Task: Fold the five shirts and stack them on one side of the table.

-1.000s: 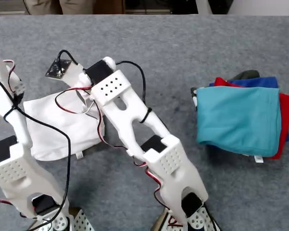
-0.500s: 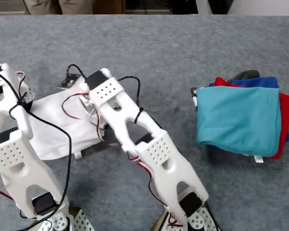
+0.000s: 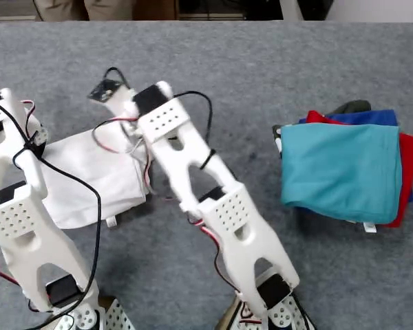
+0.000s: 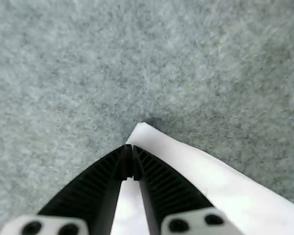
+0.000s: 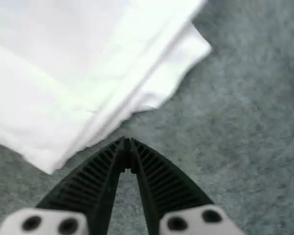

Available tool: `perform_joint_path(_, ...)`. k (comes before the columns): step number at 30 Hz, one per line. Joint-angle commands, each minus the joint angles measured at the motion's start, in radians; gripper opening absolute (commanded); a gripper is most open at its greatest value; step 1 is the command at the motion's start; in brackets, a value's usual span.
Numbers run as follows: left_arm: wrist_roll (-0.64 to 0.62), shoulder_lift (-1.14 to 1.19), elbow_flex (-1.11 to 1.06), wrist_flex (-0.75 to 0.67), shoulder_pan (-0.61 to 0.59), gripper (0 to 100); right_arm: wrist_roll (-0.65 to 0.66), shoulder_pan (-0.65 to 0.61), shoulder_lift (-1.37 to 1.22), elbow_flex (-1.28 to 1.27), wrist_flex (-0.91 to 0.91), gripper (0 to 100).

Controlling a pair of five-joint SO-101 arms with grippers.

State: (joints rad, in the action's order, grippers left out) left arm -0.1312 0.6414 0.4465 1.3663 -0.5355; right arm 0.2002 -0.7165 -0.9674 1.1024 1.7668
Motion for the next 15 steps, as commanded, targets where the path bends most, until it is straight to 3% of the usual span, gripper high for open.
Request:
perform_joint_path(1, -0.005, -0.012, 0.055, 0.012, -0.009, 2, -0.012, -0.058, 0.084, 0.044, 0.008, 0.5)
perform_joint_path(15, -0.005, -0.002, 0.044, 0.009, -0.009, 2, -0.014, -0.035, -0.148, 0.053, -0.098, 0.5)
